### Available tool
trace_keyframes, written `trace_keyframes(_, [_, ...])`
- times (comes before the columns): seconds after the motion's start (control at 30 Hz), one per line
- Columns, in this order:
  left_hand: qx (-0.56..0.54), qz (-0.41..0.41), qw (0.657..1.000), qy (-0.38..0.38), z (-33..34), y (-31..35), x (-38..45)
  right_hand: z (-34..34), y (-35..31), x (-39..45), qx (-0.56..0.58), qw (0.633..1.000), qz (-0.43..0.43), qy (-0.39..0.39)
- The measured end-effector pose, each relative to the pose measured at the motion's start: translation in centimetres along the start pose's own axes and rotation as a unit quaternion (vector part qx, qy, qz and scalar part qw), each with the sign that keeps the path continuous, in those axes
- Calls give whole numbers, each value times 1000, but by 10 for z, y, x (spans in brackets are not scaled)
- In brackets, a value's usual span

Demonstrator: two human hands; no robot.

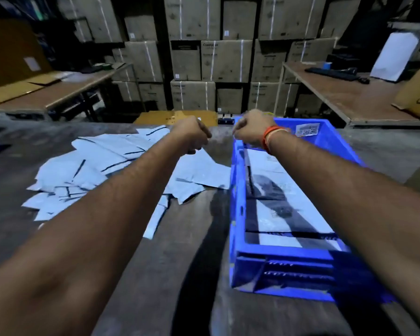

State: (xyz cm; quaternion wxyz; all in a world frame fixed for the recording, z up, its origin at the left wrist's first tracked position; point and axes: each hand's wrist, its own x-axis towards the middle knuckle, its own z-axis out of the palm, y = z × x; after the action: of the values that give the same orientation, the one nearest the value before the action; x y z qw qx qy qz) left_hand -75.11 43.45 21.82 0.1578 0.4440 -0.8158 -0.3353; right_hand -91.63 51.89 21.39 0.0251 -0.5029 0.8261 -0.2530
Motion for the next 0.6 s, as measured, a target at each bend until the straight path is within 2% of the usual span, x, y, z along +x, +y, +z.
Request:
trace_keyframes(0.17, [6, -44, 999, -27, -46, -84, -15, 51, -92, -9, -9, 998, -15, -61])
trace_keyframes(0.27, [39, -40, 998, -38, -64, -134, -23, 100, -131, -21, -33, 993, -27, -107])
trace_keyframes(0.43, [200, 7, 978, -54, -67, -206, -35, 178, -162, -56, -31, 986, -5, -163])
trace_keyframes(0.6, [273, 65, 958, -65, -43, -276, -52, 251, -164, -97, -79, 970, -10, -229])
